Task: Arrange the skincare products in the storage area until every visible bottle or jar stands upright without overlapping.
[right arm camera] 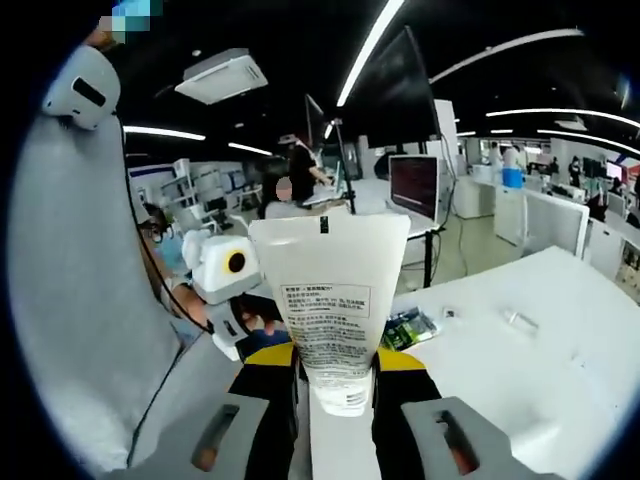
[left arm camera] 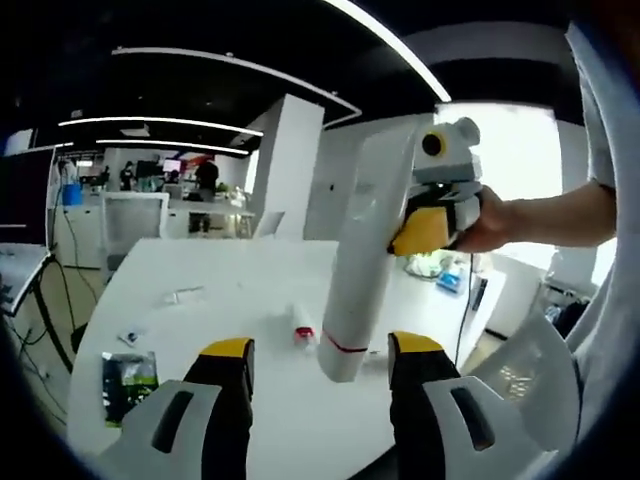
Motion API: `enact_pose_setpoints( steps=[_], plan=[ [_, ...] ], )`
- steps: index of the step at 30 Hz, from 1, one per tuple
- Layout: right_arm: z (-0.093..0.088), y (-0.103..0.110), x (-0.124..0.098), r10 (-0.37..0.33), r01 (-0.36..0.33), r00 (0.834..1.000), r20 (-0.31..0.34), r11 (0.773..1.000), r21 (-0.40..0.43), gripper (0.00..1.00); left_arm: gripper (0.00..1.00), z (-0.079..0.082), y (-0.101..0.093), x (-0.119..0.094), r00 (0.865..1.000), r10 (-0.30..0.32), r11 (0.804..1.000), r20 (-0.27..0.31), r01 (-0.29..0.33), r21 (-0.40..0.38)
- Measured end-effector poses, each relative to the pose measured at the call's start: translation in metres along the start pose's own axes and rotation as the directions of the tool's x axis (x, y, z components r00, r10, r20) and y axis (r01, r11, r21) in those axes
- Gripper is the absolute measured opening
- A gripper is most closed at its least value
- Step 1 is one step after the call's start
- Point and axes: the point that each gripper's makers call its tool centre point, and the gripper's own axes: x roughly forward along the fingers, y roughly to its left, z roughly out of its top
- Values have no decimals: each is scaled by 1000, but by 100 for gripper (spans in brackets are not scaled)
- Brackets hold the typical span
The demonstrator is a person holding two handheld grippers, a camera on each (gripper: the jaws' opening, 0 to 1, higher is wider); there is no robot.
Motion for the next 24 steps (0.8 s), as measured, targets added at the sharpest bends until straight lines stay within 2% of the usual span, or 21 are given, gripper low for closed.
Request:
enact_pose_setpoints(
  steps=[2,7,11,15,20,24],
  plan=[
    [1,5,-1,23,-23,1000,-15,1000,-17,20,47,6,1,-3,999,14,999,35,-16,35],
    [10,12,-1,57,-58,998,-7,997,-58,20,50,6,-1,-2,999,9,999,34,-10,32],
    [14,16,2,95,-95,995,-8,992,-77,20,49,7,-9,-4,999,-11,997,39,8,81],
    [11,26,6,146,-151,988,-47,980,-131,20,48,7,-12,-5,999,-19,992,38,14,125],
    [6,40,8,196,-211,975,-101,964,-162,20,45,4,-26,-3,997,-76,981,17,72,178],
    [0,52,9,250,-276,957,-148,941,-194,20,44,0,-37,-3,992,-129,976,-6,128,174]
  ],
)
